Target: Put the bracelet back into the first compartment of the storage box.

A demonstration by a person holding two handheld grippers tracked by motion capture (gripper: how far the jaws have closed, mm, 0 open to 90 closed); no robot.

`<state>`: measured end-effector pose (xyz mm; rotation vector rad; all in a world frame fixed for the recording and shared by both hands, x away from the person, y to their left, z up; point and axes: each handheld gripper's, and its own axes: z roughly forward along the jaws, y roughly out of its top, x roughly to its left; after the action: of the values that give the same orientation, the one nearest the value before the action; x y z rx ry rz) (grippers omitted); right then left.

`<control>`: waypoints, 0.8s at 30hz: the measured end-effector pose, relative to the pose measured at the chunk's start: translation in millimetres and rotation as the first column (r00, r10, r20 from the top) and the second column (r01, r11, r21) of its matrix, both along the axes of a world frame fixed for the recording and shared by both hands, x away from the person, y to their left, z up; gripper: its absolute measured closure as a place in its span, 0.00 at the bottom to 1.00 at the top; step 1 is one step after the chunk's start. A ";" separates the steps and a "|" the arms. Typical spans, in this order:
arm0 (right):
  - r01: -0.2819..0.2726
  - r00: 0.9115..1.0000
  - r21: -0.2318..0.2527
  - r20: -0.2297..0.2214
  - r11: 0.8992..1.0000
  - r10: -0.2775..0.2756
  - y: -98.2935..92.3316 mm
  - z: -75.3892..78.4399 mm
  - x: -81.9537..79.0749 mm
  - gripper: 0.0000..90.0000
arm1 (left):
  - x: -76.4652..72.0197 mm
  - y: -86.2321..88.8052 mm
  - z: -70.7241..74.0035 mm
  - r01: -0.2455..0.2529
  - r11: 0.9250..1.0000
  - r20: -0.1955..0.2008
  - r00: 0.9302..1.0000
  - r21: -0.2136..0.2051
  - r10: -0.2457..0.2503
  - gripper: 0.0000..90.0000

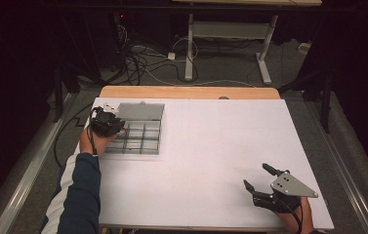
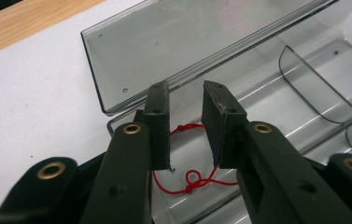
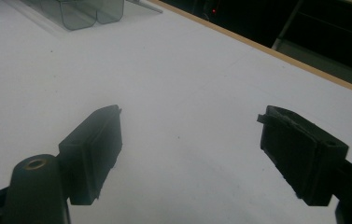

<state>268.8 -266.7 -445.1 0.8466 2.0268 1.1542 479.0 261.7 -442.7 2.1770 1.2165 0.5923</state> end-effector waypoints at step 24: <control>0.002 1.000 -0.004 0.007 1.000 -0.002 0.2 0.3 -0.3 0.23 | -21.6 -2.2 11.7 -0.009 0.999 0.182 0.983 -0.045 0.018 0.35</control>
<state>268.5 -266.5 -444.8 0.8413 2.0219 1.1498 457.4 259.4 -431.0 2.0302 1.1369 0.7454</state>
